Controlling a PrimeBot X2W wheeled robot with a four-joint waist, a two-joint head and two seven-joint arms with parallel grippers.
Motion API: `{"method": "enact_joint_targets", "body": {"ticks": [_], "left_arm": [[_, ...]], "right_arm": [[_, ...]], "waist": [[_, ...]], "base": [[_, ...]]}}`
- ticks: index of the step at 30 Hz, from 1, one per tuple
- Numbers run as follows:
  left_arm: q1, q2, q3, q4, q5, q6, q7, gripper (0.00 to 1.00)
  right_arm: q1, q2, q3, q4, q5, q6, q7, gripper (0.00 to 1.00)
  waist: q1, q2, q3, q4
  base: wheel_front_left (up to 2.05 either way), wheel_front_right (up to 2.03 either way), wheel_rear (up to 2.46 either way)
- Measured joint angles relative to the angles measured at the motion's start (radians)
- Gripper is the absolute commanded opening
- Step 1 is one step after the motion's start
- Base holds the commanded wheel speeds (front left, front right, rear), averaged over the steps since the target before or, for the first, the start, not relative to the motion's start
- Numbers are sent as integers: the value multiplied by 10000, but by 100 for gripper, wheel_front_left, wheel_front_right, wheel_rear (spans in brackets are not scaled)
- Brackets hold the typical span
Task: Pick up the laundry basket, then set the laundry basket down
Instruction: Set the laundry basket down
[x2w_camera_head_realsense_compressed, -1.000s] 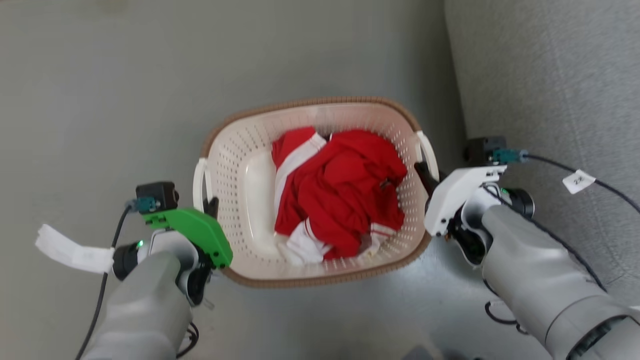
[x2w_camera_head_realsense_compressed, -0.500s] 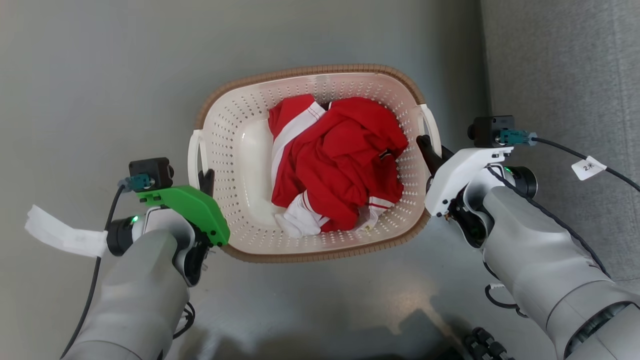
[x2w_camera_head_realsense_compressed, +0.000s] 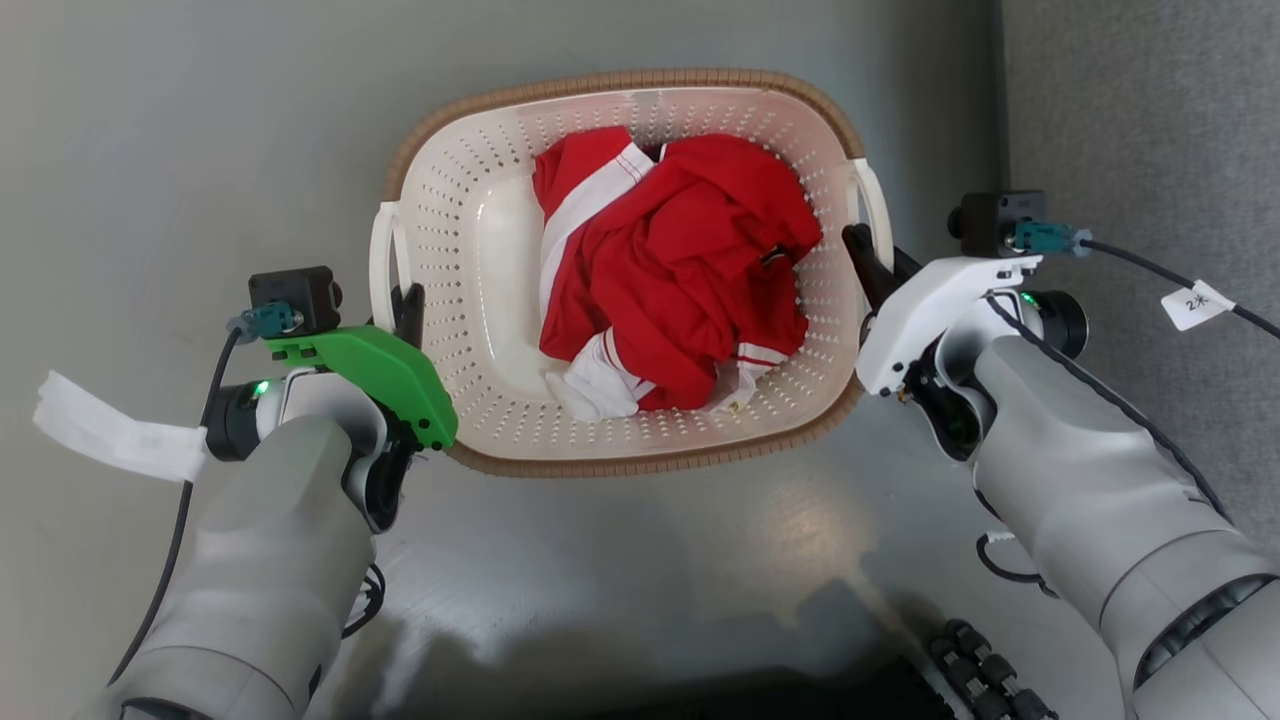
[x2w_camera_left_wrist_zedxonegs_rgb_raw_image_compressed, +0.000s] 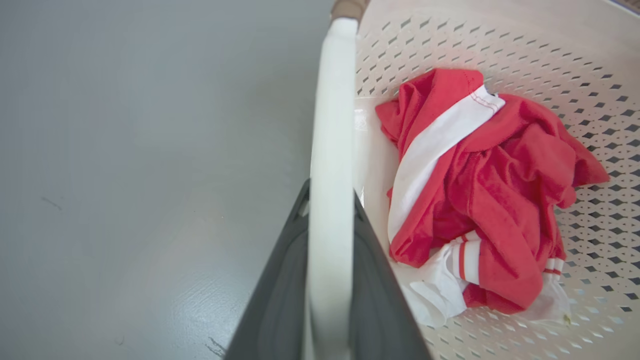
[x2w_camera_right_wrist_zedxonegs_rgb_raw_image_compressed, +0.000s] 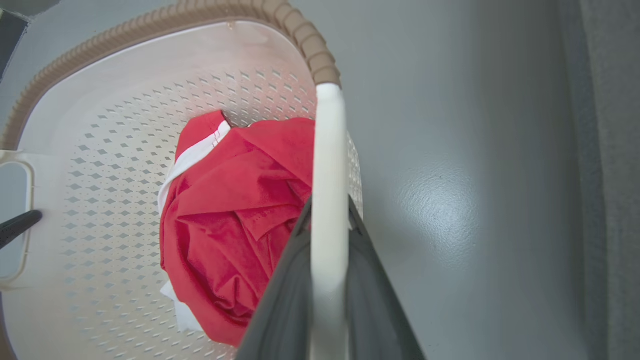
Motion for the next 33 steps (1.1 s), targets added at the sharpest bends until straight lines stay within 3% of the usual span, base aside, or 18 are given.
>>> {"method": "enact_joint_targets", "body": {"ticks": [25, 26, 27, 28, 29, 30, 33], "left_arm": [[-478, 15, 355, -405, 631, -75, -88, 0], [-479, 13, 359, -403, 665, -77, -88, 8], [-479, 13, 364, -401, 686, -77, -88, 25], [-479, 12, 366, -397, 686, -92, -88, 51], [-478, 10, 357, -378, 688, -142, -88, 93], [-476, 4, 343, -349, 688, -173, -88, 100], [-474, -4, 339, -316, 688, -178, -90, 100]], "right_arm": [[-333, -236, -915, -405, -545, -59, -82, 0], [-333, -236, -945, -408, -548, -86, -84, 0], [-332, -232, -970, -408, -560, -92, -82, 20], [-329, -230, -993, -407, -596, -102, -82, 40], [-328, -228, -1035, -410, -619, -104, -84, 78], [-328, -232, -1093, -407, -619, -140, -84, 100], [-313, -249, -1189, -345, -619, -190, -104, 100]], "waist": [[-1, 0, 831, 84], [-1, 0, 835, 84], [-1, 0, 838, 83], [-1, 0, 840, 82], [-1, 0, 842, 80], [-1, 0, 843, 79], [-1, 0, 840, 74]], "base": [[0, 0, 0], [0, 0, 0], [0, 0, 0], [0, 0, 0], [0, 0, 0], [0, 0, 0], [0, 0, 0]]}}
